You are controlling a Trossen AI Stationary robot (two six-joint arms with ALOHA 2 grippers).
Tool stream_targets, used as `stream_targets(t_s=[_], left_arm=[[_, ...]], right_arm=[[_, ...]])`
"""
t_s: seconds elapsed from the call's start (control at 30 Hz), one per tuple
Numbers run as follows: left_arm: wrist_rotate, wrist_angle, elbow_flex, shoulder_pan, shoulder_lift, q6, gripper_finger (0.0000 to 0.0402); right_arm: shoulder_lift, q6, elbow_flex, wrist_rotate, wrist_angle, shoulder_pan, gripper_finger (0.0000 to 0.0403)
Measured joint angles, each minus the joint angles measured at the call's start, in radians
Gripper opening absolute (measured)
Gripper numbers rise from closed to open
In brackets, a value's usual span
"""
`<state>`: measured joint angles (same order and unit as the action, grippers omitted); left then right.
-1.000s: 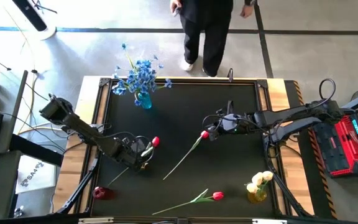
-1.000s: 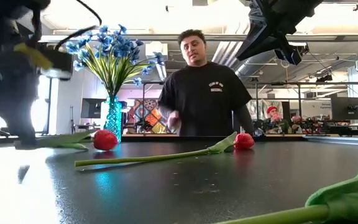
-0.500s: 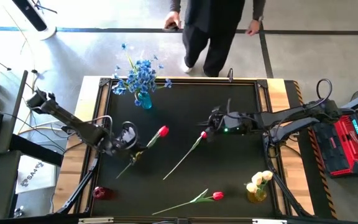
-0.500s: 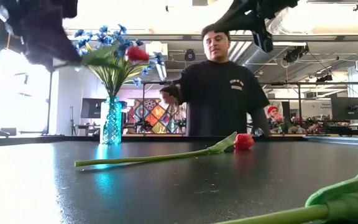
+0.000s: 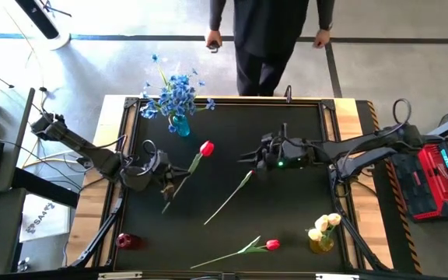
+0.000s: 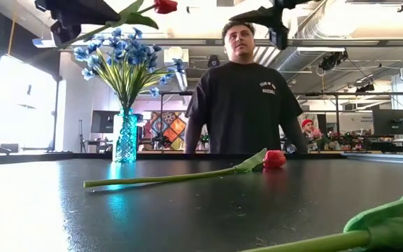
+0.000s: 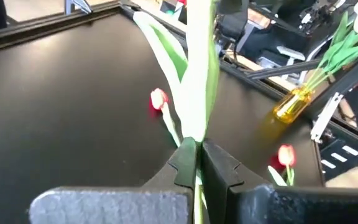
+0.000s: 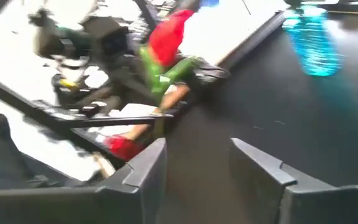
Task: Sort flowers into vase by color
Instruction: Put the top left red tulip into the red vase
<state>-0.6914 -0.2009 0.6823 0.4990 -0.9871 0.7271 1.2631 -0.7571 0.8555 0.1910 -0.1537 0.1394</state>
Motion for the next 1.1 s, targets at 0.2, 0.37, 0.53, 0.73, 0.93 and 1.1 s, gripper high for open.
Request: stream_targets(t_s=[0.2,0.37,0.53,0.73,0.93,1.1], left_arm=[[0.009,0.076,-0.001,-0.033,-0.002,-0.072,0.0000],[0.014,0.118,-0.001,-0.048,-0.002,-0.078,0.0000],[0.014,0.157,-0.001,-0.049,-0.002,-0.115,0.0000],[0.021,0.185,0.000,-0.068,-0.002,-0.136,0.0000],[0.082,0.298,0.000,-0.101,-0.017,-0.222,0.0000],[0.116,0.351,0.000,-0.121,-0.061,-0.226,0.0000]], right_arm=[[0.106,0.065,0.000,-0.088,-0.259,0.001,0.0191],[0.153,0.103,0.000,-0.116,-0.374,0.001,0.0185],[0.179,0.104,0.000,-0.140,-0.408,-0.002,0.0171],[0.190,0.128,0.000,-0.127,-0.497,-0.020,0.0170],[0.259,0.133,0.031,-0.177,-0.558,-0.066,0.0170],[0.329,0.181,0.133,-0.253,-0.563,-0.074,0.0170]])
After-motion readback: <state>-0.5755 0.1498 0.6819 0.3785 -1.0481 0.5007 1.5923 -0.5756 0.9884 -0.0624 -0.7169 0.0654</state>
